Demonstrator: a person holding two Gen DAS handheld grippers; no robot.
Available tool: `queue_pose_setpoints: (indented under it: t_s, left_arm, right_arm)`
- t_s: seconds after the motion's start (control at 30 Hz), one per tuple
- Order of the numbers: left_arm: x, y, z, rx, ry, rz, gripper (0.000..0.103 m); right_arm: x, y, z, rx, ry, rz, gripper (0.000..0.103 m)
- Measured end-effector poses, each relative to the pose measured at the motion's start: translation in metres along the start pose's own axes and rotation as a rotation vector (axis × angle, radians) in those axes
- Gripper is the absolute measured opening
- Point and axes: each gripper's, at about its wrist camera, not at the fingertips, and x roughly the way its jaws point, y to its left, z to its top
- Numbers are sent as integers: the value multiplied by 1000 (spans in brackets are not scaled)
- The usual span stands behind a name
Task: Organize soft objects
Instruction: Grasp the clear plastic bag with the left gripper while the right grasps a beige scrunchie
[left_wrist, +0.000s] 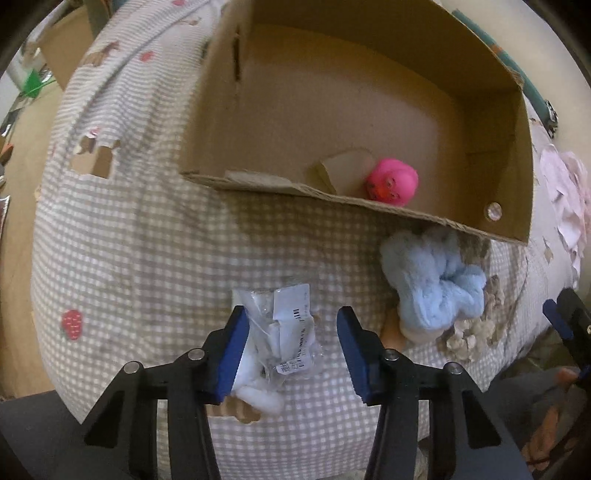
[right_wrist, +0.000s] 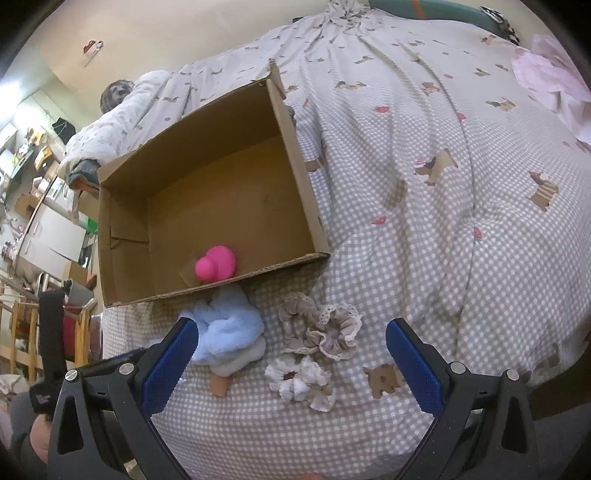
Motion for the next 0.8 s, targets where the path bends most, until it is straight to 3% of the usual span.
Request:
queue_pose_setpoints:
  t_s: [0.2, 0.27, 0.4, 0.53, 0.6, 0.77, 0.8]
  left_arm:
    - [-2, -7, -2, -16, 6, -145, 42]
    - [0, -11, -2, 0, 15, -132, 42]
    - [33, -27, -9, 18, 124, -84, 42]
    - [40, -39, -14, 72, 116, -66, 41]
    - [42, -45, -12, 80, 117, -81, 23]
    - [31, -47, -13, 77, 74, -90, 21]
    - [24, -46, -13, 80, 54, -89, 13]
  right_arm:
    - [2, -1, 0, 15, 9, 3, 103]
    - [3, 1, 0, 8, 10, 5, 103]
    - [4, 4, -1, 0, 14, 1, 103]
    - [3, 1, -1, 11, 17, -5, 103]
    - [3, -2, -1, 20, 18, -7, 103]
    - [3, -9, 0, 37, 30, 3, 103]
    - [4, -11, 0, 41, 39, 11, 103]
